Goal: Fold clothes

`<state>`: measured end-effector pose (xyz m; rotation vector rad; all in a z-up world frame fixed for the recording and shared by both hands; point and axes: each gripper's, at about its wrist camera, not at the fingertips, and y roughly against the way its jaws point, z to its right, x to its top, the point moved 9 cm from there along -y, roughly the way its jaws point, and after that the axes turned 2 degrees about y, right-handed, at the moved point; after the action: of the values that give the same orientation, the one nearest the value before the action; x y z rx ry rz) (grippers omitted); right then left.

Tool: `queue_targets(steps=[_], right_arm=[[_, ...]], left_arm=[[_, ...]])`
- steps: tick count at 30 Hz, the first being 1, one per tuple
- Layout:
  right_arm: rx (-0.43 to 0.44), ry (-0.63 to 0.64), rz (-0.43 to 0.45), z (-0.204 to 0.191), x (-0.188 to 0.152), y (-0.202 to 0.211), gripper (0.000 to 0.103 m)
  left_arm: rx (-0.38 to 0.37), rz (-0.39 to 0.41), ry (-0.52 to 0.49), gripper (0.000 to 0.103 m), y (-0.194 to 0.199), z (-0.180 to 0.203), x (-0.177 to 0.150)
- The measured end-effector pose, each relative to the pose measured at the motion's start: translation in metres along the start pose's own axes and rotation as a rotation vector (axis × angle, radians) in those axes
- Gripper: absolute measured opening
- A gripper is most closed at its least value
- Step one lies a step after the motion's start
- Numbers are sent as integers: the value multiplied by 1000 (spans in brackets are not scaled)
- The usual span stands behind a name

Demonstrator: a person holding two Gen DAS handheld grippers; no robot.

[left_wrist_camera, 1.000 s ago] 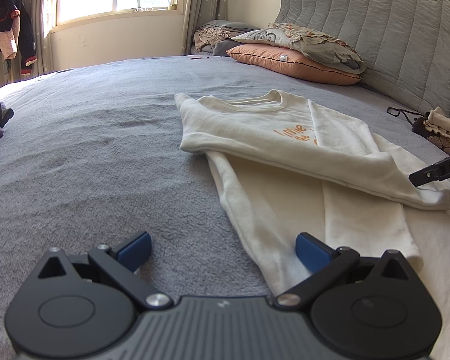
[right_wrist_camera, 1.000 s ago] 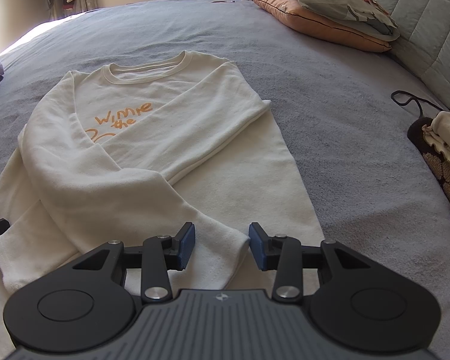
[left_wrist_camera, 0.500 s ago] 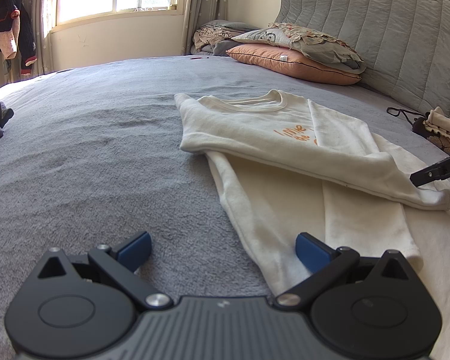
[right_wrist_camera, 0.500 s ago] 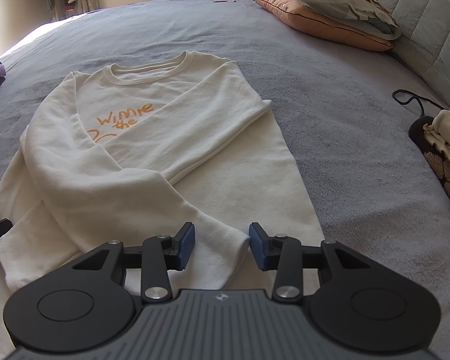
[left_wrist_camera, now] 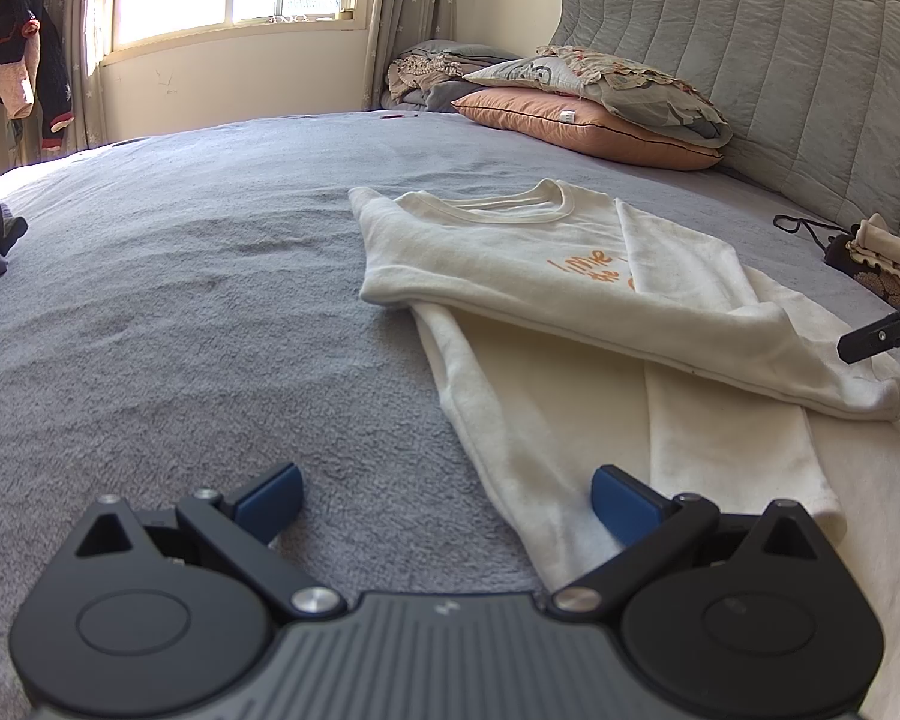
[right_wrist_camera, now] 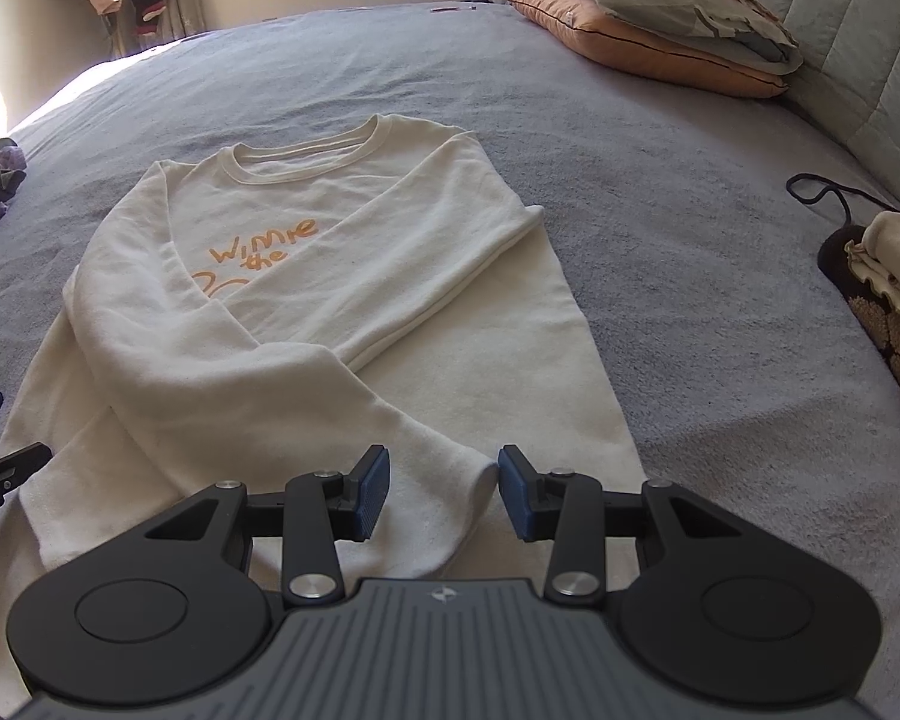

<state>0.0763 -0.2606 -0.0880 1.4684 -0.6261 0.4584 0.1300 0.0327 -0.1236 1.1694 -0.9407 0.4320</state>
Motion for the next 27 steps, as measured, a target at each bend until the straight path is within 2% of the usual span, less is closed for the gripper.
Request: queue_targets(steps=[2, 4, 6, 10, 24, 26, 27], right_arm=[[12, -6, 4, 3, -1, 4, 44], [23, -12, 9, 7, -1, 7, 52], [35, -17, 13, 10, -1, 11, 54], [48, -23, 11, 12, -4, 9, 54], [79, -36, -9, 12, -17, -12, 56], [69, -17, 3, 8, -16, -13, 55], [72, -6, 7, 6, -15, -13, 47]], left_arm=[[0, -2, -2, 103, 0, 0, 0], [0, -2, -2, 103, 0, 0, 1], [-4, -2, 3, 103, 0, -1, 1], [-22, -3, 27, 103, 0, -4, 1], [1, -7, 1, 103, -2, 0, 2], [3, -15, 2, 103, -3, 0, 3], [3, -20, 5, 103, -3, 0, 4]])
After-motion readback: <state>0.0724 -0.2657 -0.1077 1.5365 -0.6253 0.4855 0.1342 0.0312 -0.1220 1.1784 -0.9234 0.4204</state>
